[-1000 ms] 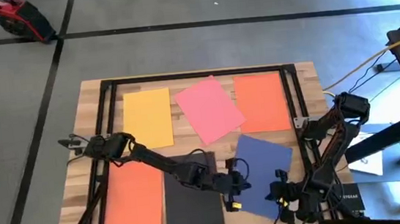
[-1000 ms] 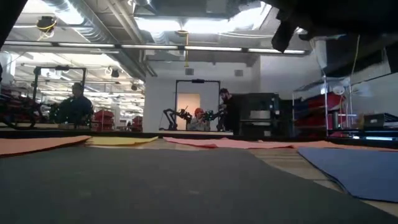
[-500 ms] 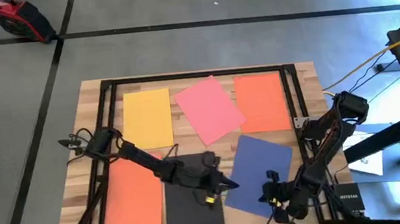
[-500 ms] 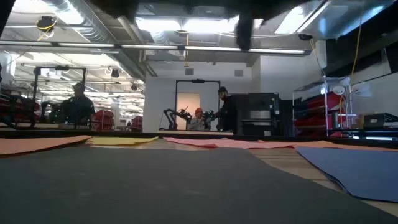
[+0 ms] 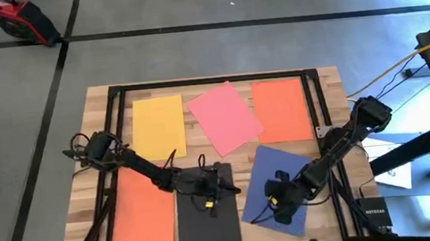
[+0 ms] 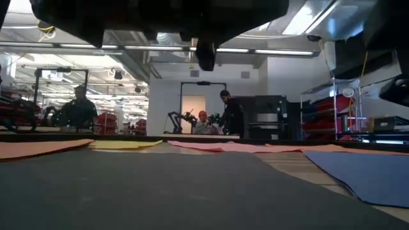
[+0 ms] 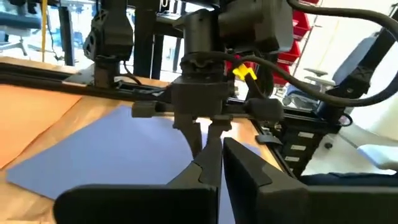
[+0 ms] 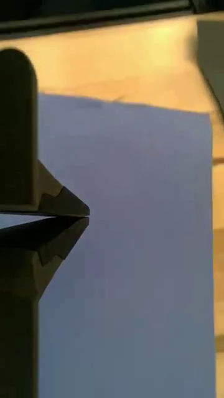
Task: Organize paper
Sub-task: Stack the blue paper on top of the blue paper on the table
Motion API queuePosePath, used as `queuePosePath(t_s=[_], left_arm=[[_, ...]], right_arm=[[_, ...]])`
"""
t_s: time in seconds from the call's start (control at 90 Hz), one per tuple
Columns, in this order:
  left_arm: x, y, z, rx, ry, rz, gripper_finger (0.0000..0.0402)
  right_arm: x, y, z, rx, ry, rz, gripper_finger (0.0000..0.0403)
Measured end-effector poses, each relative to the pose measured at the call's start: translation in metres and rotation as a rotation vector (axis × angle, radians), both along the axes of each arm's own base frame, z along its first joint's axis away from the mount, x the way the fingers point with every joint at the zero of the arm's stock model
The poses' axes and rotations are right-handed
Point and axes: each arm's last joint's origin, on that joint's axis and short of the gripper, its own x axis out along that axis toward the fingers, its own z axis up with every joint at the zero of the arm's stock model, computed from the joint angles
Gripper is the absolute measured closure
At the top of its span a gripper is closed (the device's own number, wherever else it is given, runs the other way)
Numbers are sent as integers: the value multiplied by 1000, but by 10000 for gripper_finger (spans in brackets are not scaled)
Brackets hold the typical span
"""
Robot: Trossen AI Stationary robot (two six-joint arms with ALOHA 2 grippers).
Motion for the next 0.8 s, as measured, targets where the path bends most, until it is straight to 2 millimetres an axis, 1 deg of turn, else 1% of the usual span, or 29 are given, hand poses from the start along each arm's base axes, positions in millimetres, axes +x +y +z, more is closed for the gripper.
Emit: queuePosePath(t_s=[0.133,0.278,0.422,0.511,0.633,0.8], left_arm=[[0,0,0,-3,3,-2,402],[0,0,0,-6,6,-1,402],[0,0,-1,-6,6,0,402],[0,0,-1,-6,6,-1,402],[0,0,0,-7,5,-1,402],[0,0,-1,-6,6,-1,402]], right_arm=[[-2,0,-4,-16,36,13,403],[-1,2,-18,-37,92,29,403],[0,7,-26,-9,124,66,403],[-3,14,-26,19,113,94,403],[-11,24,-23,88,143,158,403],[-19,31,-23,112,176,188,403]])
